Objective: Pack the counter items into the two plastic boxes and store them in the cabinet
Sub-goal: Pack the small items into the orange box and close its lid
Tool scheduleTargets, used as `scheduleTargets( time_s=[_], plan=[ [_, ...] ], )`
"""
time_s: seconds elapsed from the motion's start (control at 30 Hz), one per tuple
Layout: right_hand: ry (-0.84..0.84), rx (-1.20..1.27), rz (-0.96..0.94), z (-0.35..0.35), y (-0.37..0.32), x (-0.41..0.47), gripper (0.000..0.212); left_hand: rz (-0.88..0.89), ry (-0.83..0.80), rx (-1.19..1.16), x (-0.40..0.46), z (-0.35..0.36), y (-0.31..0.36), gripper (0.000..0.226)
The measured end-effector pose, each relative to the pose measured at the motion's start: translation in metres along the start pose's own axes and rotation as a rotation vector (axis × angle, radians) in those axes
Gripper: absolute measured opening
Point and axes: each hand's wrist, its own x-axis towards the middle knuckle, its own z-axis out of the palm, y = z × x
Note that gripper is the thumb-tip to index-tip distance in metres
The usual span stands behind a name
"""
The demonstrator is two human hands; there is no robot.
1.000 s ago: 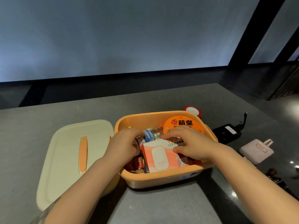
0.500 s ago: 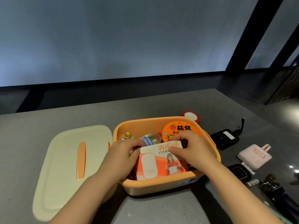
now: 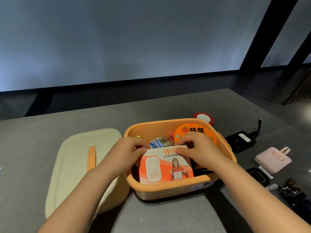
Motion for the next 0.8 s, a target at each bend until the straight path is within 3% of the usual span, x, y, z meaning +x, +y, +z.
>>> scheduleTargets(
  time_s=[0.3,0.47,0.63,0.8],
  plan=[
    [-0.127,-0.214,0.001,-0.007,-0.018,0.005,0.017,0.004,0.072,0.021,-0.009,0.004,0.003,0.019],
    [0.078,-0.075,-0.088,0.001,-0.059,-0.003,0.022,-0.029,0.377,-0.033,-0.044,-0.027,-0.008,0.018],
    [0.065,0.009,-0.335,0.049,-0.149,-0.008,0.018,-0.197,0.604,-0.086,-0.119,-0.067,-0.044,0.016],
    [-0.138,0.064,-0.470,0.124,-0.226,-0.024,0.021,-0.423,0.726,-0.038,-0.211,-0.102,-0.093,0.017]
  ],
)
